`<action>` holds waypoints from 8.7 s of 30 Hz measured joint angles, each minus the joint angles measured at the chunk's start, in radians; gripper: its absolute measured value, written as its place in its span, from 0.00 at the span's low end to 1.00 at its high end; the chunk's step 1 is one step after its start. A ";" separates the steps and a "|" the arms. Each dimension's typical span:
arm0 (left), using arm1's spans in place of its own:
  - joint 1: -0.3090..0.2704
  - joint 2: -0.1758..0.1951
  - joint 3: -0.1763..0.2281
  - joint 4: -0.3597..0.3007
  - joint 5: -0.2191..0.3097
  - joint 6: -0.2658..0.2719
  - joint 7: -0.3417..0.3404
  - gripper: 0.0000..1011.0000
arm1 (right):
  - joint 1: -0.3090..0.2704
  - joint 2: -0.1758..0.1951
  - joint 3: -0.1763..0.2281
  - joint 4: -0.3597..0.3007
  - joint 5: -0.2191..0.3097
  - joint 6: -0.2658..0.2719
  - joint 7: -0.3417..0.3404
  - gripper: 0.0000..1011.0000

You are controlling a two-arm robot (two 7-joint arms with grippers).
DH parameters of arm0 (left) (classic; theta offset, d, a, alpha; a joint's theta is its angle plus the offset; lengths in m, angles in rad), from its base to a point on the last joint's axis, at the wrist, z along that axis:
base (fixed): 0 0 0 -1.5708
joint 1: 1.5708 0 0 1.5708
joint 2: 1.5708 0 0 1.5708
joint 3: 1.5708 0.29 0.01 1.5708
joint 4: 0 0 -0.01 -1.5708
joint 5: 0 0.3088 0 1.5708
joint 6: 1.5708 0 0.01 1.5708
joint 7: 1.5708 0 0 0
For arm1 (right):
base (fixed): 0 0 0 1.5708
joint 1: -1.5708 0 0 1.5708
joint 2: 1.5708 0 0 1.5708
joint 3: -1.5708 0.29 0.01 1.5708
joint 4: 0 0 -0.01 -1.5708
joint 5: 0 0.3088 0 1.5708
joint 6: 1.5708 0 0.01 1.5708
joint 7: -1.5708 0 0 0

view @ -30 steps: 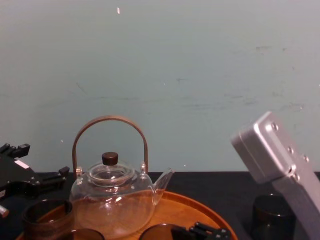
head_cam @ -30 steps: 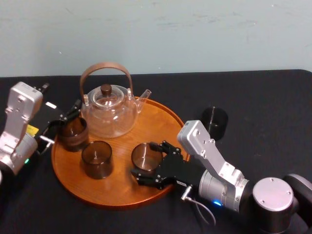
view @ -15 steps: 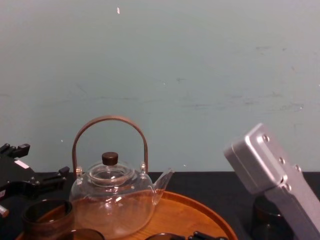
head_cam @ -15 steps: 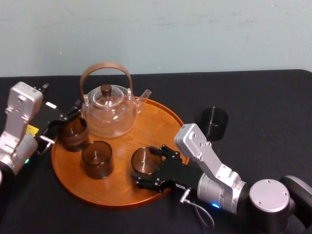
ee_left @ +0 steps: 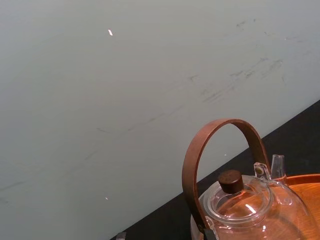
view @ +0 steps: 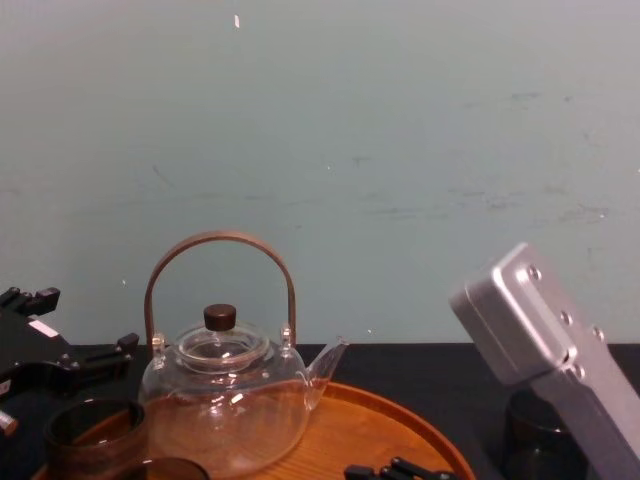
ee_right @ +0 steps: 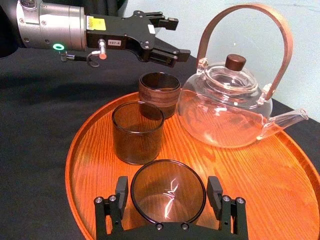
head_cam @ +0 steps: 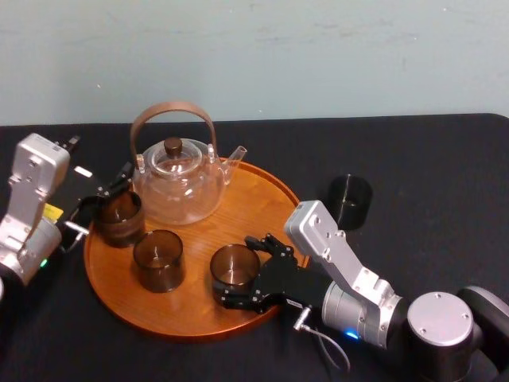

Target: Pick up the glass from the table and place it on the tray.

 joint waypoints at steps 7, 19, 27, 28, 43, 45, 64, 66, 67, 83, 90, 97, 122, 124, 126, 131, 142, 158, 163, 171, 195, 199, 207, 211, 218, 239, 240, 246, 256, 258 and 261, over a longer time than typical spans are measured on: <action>0.000 0.000 0.000 0.000 0.000 0.000 0.000 0.99 | -0.011 0.006 0.013 -0.020 0.001 -0.036 -0.006 0.99; 0.000 0.000 0.000 0.000 0.000 0.000 0.000 0.99 | -0.062 0.047 0.094 -0.141 0.043 -0.113 -0.020 0.99; 0.000 0.000 0.000 0.000 0.000 0.000 0.000 0.99 | -0.123 0.090 0.172 -0.198 0.087 -0.127 -0.043 0.99; 0.000 0.000 0.000 0.000 0.000 0.000 0.000 0.99 | -0.130 0.094 0.181 -0.201 0.092 -0.128 -0.046 0.99; 0.000 0.000 0.000 0.000 0.000 0.000 0.000 0.99 | -0.245 0.146 0.370 -0.195 0.163 -0.122 -0.111 0.99; 0.000 0.000 0.000 0.000 0.000 0.000 0.000 0.99 | -0.253 0.147 0.390 -0.191 0.163 -0.119 -0.122 0.99; 0.000 0.000 0.000 0.000 0.000 0.000 0.000 0.99 | -0.205 0.118 0.402 -0.101 0.144 -0.028 -0.118 0.99; 0.000 0.000 0.000 0.000 0.000 0.000 0.000 0.99 | -0.186 0.115 0.389 -0.085 0.142 -0.013 -0.111 0.99; 0.000 0.000 0.000 0.000 0.000 0.000 0.000 0.99 | -0.186 0.115 0.389 -0.085 0.142 -0.013 -0.111 0.99; 0.000 0.000 0.000 0.000 0.000 0.000 0.000 0.99 | -0.039 0.081 0.293 0.049 0.077 0.031 -0.094 0.99; 0.000 0.000 0.000 0.000 0.000 0.000 0.000 0.99 | 0.003 0.064 0.277 0.093 0.060 0.037 -0.094 0.99; 0.000 0.000 0.000 0.000 0.000 0.000 0.000 0.99 | 0.035 0.049 0.267 0.131 0.050 0.040 -0.092 0.99; 0.000 0.000 0.000 0.000 0.000 0.000 0.000 0.99 | 0.117 0.009 0.246 0.237 0.032 0.025 -0.083 0.99; 0.000 0.000 0.000 0.000 0.000 0.000 0.000 0.99 | 0.117 0.009 0.246 0.237 0.032 0.025 -0.083 0.99; 0.000 0.000 0.000 0.000 0.000 0.000 0.000 0.99 | 0.117 0.009 0.246 0.237 0.032 0.025 -0.083 0.99; 0.000 0.000 0.000 0.000 0.000 0.000 0.000 0.99 | 0.117 0.009 0.246 0.237 0.032 0.025 -0.084 0.99; 0.000 0.000 0.000 0.000 0.000 0.000 0.000 0.99 | 0.116 0.010 0.246 0.237 0.033 0.025 -0.084 0.91; 0.000 0.000 0.000 0.000 0.000 0.000 0.000 0.99 | 0.115 0.010 0.246 0.236 0.033 0.025 -0.084 0.90; 0.000 0.000 0.000 0.000 0.000 0.000 0.000 0.99 | 0.115 0.010 0.246 0.236 0.033 0.025 -0.084 0.90; 0.000 0.000 0.000 0.000 0.000 0.000 0.000 0.99 | 0.115 0.010 0.246 0.236 0.033 0.025 -0.084 0.90; 0.000 0.000 0.000 0.000 0.000 0.000 0.000 0.99 | 0.155 0.010 0.174 0.120 0.068 -0.001 -0.005 0.89; 0.000 0.000 0.000 0.000 0.000 0.000 0.000 0.99 | 0.185 -0.012 0.135 0.148 0.065 -0.011 0.007 0.90; 0.000 0.000 0.000 0.000 0.000 0.000 0.000 0.99 | 0.225 -0.048 0.083 0.212 0.059 -0.030 0.023 0.90; 0.000 0.000 0.000 0.000 0.000 0.000 0.000 0.99 | 0.244 -0.065 0.060 0.248 0.053 -0.033 0.026 0.90; 0.000 0.000 0.000 0.000 0.000 0.000 0.000 0.99 | 0.259 -0.080 0.042 0.298 0.042 -0.023 0.018 0.90; 0.000 0.000 0.000 0.000 0.000 0.000 0.000 0.99 | 0.260 -0.084 0.032 0.326 0.020 -0.008 0.000 0.91; 0.000 0.000 0.000 0.000 0.000 0.000 0.000 0.99 | 0.260 -0.084 0.032 0.326 0.020 -0.008 0.000 0.92; 0.000 0.000 0.000 0.000 0.000 0.000 0.000 0.99 | 0.260 -0.084 0.033 0.326 0.022 -0.009 0.000 0.99; 0.000 0.000 0.000 0.000 0.000 0.000 0.000 0.99 | 0.238 -0.069 0.066 0.265 0.034 -0.052 -0.004 0.99; 0.000 0.000 0.000 0.000 0.000 0.000 0.000 0.99 | 0.230 -0.059 0.078 0.237 0.040 -0.059 -0.005 0.99; 0.000 0.000 0.000 0.000 0.000 0.000 0.000 0.99 | 0.217 -0.043 0.094 0.194 0.053 -0.068 -0.003 0.99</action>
